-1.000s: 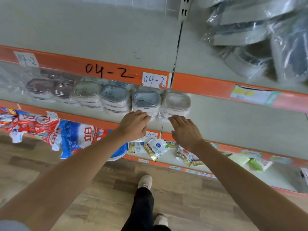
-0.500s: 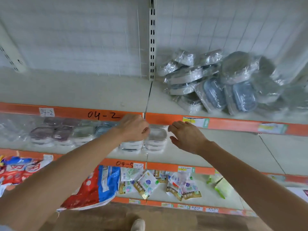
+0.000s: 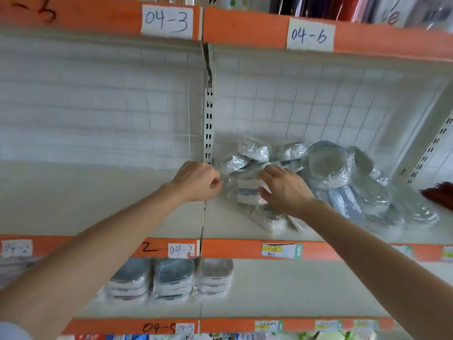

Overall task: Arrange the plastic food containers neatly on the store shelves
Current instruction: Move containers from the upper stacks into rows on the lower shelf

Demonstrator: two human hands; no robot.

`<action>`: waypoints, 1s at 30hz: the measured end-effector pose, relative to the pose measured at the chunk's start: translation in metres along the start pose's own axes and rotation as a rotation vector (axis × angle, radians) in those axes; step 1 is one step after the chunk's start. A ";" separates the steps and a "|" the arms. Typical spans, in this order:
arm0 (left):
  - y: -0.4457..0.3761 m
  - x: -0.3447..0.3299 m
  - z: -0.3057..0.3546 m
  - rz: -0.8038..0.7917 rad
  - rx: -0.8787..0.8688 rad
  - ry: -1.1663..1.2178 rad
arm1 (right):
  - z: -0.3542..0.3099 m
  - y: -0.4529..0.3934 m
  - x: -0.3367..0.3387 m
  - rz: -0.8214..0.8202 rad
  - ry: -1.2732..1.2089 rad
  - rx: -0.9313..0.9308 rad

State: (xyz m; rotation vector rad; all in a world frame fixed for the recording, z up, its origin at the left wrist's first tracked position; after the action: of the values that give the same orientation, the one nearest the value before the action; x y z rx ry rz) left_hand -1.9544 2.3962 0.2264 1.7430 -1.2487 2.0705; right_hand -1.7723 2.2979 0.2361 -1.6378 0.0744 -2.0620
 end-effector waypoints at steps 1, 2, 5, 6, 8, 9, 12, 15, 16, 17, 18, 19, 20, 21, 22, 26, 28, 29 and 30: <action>-0.010 -0.002 -0.004 0.004 -0.003 0.012 | 0.005 -0.009 0.002 0.028 -0.005 -0.021; -0.021 -0.004 -0.009 -0.001 0.002 0.028 | 0.010 -0.017 0.002 0.052 -0.008 -0.043; -0.047 -0.015 -0.021 -0.044 0.026 0.072 | 0.024 -0.040 -0.003 0.072 -0.015 -0.100; -0.054 -0.021 -0.025 -0.061 0.032 0.089 | 0.028 -0.047 -0.007 0.066 -0.015 -0.117; -0.066 -0.034 -0.031 -0.105 0.031 0.099 | 0.035 -0.063 -0.014 0.047 -0.002 -0.158; -0.071 -0.041 -0.033 -0.137 0.027 0.088 | 0.038 -0.071 -0.018 0.034 0.003 -0.187; -0.082 -0.060 -0.035 -0.214 0.032 0.095 | 0.046 -0.092 -0.028 -0.019 0.006 -0.280; -0.088 -0.074 -0.030 -0.213 0.051 0.105 | 0.052 -0.103 -0.037 -0.078 0.027 -0.363; -0.089 -0.076 -0.029 -0.195 0.059 0.109 | 0.053 -0.105 -0.039 -0.086 0.025 -0.380; -0.088 -0.077 -0.029 -0.178 0.069 0.117 | 0.053 -0.107 -0.039 -0.090 0.027 -0.391; -0.088 -0.076 -0.029 -0.167 0.079 0.127 | 0.052 -0.108 -0.039 -0.090 0.032 -0.397; -0.087 -0.074 -0.030 -0.159 0.087 0.136 | 0.051 -0.109 -0.037 -0.087 0.036 -0.401; -0.085 -0.072 -0.030 -0.147 0.092 0.143 | 0.049 -0.109 -0.036 -0.082 0.036 -0.401; -0.083 -0.070 -0.032 -0.132 0.091 0.137 | 0.047 -0.109 -0.035 -0.075 0.034 -0.396; -0.079 -0.067 -0.034 -0.120 0.084 0.120 | 0.043 -0.109 -0.034 -0.071 0.034 -0.389; -0.057 -0.052 -0.043 -0.101 0.067 0.074 | 0.030 -0.105 -0.027 -0.048 0.041 -0.328; -0.042 -0.043 -0.050 -0.091 0.104 0.068 | 0.021 -0.104 -0.022 -0.024 0.021 -0.291; -0.034 -0.037 -0.055 -0.080 0.132 0.060 | 0.015 -0.104 -0.019 -0.009 0.010 -0.265; -0.025 -0.032 -0.062 -0.071 0.160 0.040 | 0.009 -0.104 -0.018 0.005 0.001 -0.235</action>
State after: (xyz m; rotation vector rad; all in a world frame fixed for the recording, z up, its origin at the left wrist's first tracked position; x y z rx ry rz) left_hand -1.9752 2.4657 0.2128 1.7734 -1.0205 2.2061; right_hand -1.7979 2.3986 0.2584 -1.7702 0.3321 -2.1160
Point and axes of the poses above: each hand's wrist, its own y-axis away from the middle knuckle, its own x-axis out of the back of the hand, z = x × y, the point moved 3 cm from there along -y, towards the middle knuckle, and after that the axes turned 8 degrees about x, right-handed, at the moved point
